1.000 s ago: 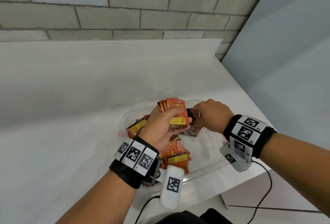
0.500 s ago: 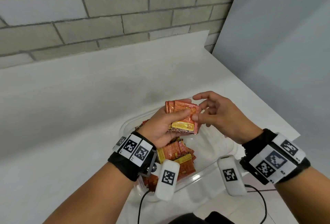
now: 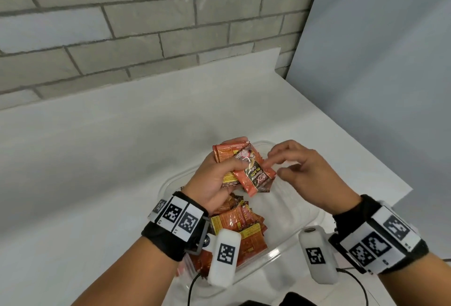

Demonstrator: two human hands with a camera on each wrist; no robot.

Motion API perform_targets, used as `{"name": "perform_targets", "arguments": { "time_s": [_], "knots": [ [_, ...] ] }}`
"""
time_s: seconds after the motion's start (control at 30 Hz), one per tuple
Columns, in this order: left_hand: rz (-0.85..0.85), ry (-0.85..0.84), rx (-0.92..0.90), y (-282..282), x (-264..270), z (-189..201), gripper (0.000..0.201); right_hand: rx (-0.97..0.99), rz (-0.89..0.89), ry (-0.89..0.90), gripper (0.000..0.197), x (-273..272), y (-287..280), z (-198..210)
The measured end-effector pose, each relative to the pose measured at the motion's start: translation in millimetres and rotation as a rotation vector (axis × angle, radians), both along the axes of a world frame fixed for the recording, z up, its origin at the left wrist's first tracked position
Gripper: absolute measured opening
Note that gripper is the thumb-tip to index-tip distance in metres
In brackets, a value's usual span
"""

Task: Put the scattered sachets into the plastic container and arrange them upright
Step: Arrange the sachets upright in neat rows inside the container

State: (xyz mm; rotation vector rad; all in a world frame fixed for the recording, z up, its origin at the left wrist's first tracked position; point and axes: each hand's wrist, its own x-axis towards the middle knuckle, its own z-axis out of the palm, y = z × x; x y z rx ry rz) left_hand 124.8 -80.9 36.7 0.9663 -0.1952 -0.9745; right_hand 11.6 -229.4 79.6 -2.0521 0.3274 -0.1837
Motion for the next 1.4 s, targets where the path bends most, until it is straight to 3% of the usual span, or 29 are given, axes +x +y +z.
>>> {"name": "perform_targets", "arguments": {
  "time_s": [0.1,0.2,0.43,0.53,0.63,0.7,0.87,1.13,1.23,1.4],
  "knots": [
    [0.08,-0.006,0.014,-3,1,0,0.053,0.359,-0.183,0.105,0.012,4,0,3],
    [0.111,-0.012,-0.003,-6,-1,-1,0.056,0.447,-0.098,0.27,0.025,4,3,-1],
    [0.091,-0.008,-0.048,-7,0,0,0.044,0.604,-0.255,0.092,0.013,10,-3,0],
    [0.152,0.017,-0.024,-4,6,0,0.041,0.271,-0.218,0.098,0.012,9,-15,2],
    [0.185,-0.005,0.028,-1,8,-1,0.042,-0.232,0.029,0.213,0.013,10,-25,1],
    [0.199,-0.023,0.059,1,8,-1,0.042,-0.427,0.15,0.244,0.018,15,-26,-4],
    [0.248,-0.05,0.12,1,6,0,0.042,-0.584,0.328,0.308,0.02,30,-23,-14],
    [0.229,-0.068,0.156,-1,6,-2,0.041,-0.915,0.407,0.454,0.011,46,-7,-9],
    [0.206,-0.082,0.159,-1,9,0,0.043,-0.982,0.413,0.515,0.015,50,0,-8],
    [0.179,-0.08,0.169,2,15,-3,0.03,-1.062,0.409,0.586,0.014,55,10,-8]
  ]
}}
